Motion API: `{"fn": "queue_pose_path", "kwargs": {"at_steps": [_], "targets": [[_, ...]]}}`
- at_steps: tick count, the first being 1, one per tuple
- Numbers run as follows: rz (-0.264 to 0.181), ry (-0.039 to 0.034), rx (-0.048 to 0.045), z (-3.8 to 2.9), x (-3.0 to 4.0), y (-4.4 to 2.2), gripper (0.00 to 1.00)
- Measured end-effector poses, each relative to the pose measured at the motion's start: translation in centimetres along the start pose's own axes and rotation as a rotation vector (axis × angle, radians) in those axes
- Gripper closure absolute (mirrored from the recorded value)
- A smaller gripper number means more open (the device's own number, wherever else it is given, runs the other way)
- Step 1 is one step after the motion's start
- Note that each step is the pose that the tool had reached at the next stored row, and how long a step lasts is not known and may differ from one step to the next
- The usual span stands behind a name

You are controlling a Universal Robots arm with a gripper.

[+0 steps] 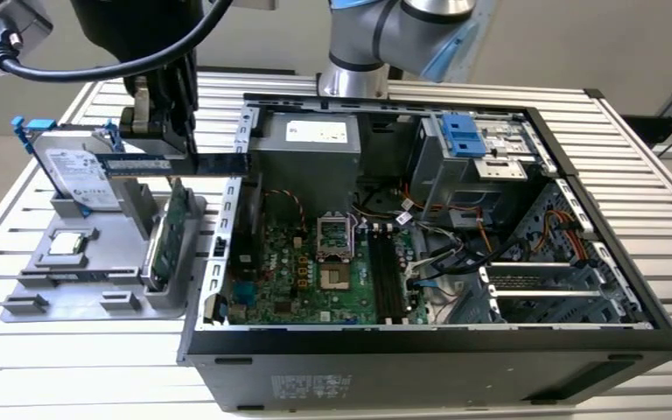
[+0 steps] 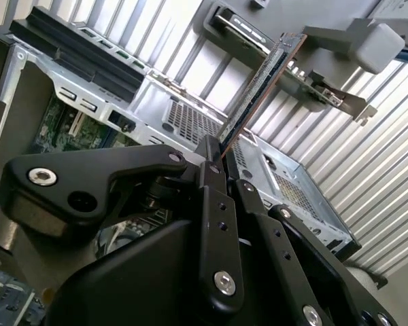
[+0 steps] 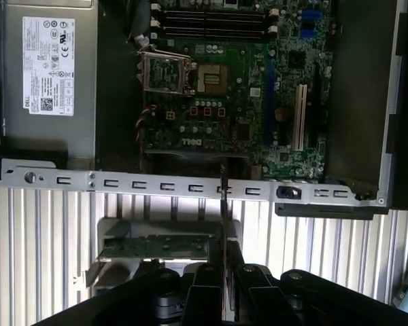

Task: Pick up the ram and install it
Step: 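Pick up the ram and move it above insertion slot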

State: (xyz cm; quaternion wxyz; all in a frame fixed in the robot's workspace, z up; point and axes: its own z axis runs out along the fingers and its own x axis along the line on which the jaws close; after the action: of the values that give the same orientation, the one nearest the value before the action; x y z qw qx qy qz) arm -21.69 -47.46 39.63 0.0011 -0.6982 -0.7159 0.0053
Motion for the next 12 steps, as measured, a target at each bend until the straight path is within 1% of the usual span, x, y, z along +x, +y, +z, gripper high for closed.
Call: {"fn": "queue_pose_path", "kwargs": {"at_steps": [8, 12], "targets": [[0.0, -0.0003, 0.0, 0.15, 0.19, 0.98, 1.0], [0.0, -0.0003, -0.0001, 0.21, 0.27, 1.64, 1.0]]}}
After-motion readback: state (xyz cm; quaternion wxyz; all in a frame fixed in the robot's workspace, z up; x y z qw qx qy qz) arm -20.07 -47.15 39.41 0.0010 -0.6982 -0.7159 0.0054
